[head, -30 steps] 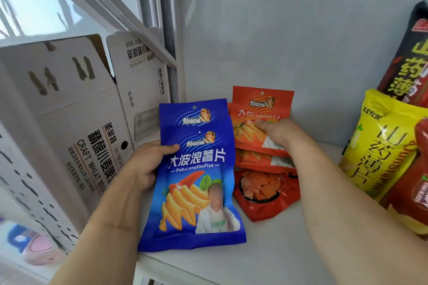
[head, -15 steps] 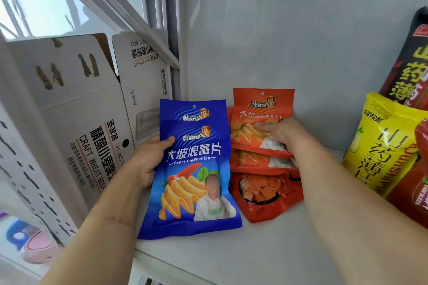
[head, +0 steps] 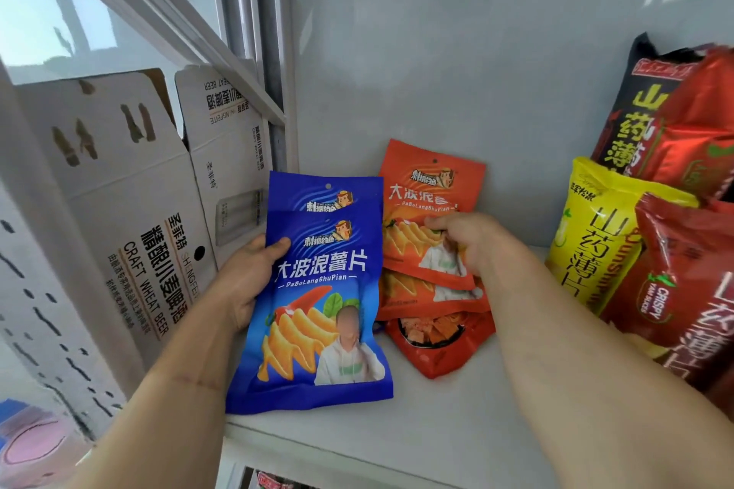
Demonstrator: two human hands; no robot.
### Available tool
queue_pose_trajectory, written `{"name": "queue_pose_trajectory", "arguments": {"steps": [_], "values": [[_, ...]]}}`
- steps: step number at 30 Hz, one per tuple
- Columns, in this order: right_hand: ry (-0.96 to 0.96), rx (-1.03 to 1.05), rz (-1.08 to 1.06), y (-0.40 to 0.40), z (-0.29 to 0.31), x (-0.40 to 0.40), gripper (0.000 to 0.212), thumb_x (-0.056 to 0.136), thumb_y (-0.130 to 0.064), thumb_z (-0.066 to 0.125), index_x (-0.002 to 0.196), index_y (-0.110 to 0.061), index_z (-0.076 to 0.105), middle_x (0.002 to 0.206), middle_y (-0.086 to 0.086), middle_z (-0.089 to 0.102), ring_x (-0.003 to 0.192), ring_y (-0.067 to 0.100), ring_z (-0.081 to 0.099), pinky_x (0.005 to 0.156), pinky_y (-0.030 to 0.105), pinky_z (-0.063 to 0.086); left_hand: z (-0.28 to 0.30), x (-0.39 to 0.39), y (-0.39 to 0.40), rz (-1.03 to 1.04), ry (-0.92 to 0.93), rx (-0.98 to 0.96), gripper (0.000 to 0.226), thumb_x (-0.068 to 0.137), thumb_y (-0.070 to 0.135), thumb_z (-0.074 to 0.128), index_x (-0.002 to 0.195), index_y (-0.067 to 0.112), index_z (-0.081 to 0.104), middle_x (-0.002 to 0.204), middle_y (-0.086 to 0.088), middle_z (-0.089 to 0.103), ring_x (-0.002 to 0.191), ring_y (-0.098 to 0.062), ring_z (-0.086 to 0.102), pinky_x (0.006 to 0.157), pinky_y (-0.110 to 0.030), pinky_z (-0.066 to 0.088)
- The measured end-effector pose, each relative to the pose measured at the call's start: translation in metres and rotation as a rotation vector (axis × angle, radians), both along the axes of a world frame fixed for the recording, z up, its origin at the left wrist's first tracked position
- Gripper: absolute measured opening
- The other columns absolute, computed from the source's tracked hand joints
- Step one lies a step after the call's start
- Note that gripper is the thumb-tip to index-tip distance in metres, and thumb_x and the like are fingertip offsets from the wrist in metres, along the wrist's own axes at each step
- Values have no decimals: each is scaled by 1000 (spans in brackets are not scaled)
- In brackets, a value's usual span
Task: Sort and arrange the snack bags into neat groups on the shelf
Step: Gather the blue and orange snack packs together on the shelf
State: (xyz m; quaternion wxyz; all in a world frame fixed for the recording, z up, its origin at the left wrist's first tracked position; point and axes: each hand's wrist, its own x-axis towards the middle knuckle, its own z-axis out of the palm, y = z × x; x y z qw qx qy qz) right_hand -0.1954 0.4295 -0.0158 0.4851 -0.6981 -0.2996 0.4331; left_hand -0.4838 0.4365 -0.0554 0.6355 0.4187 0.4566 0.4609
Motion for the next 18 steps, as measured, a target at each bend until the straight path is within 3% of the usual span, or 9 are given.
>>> {"name": "queue_pose_trajectory", "arguments": {"steps": [2, 4, 6, 8, 11, 15, 18], "values": [[-4, 30, -19, -11, 5, -6, 21, 78, -10, 78, 97, -4, 72, 98, 16, 75, 96, 34, 71, 89, 52, 56, 1, -2, -5, -4, -16, 6, 22, 102, 27, 57, 120, 15, 60, 88, -9, 79, 69, -22, 76, 56, -33, 62], [-15, 123, -64, -25, 15, -11, 19, 82, -9, 75, 100, -6, 70, 97, 13, 74, 91, 30, 72, 86, 44, 58, 3, -6, -10, -3, -46, 22, 20, 102, 27, 57, 118, 15, 62, 87, -8, 79, 69, -22, 76, 56, -33, 62], [-98, 226, -119, -40, 25, -14, 22, 82, -15, 76, 102, -8, 68, 85, 6, 72, 69, 22, 67, 68, 35, 56, 5, -11, -19, -12, -83, 45, 15, 102, 25, 56, 111, 16, 63, 83, -7, 79, 66, -20, 75, 53, -32, 60], [-189, 324, -191, -61, 33, -26, 19, 83, -19, 75, 98, -12, 66, 71, -2, 64, 49, 10, 54, 52, 27, 45, 6, -18, -32, -21, -119, 59, 12, 103, 24, 56, 108, 17, 64, 82, -6, 79, 65, -19, 75, 51, -31, 60], [-169, 496, -308, -93, 38, -50, 12, 84, -12, 74, 85, -14, 63, 59, -2, 57, 33, 6, 43, 38, 19, 35, 7, -32, -52, -54, -128, 88, 20, 102, 28, 56, 116, 16, 65, 96, -9, 79, 75, -21, 76, 62, -35, 62], [-155, 571, -396, -139, 48, -84, 19, 83, -13, 76, 70, -19, 62, 52, -4, 54, 33, 9, 41, 38, 20, 34, 15, -50, -87, -135, -153, 109, 20, 102, 29, 57, 118, 18, 64, 101, -8, 79, 80, -23, 76, 77, -41, 60], [-148, 573, -433, -173, 56, -106, 7, 83, -14, 76, 82, -15, 69, 66, 2, 64, 44, 12, 54, 42, 20, 42, 14, -61, -120, -220, -174, 91, 13, 102, 27, 57, 110, 18, 63, 94, -8, 79, 75, -22, 76, 79, -42, 59]]}}
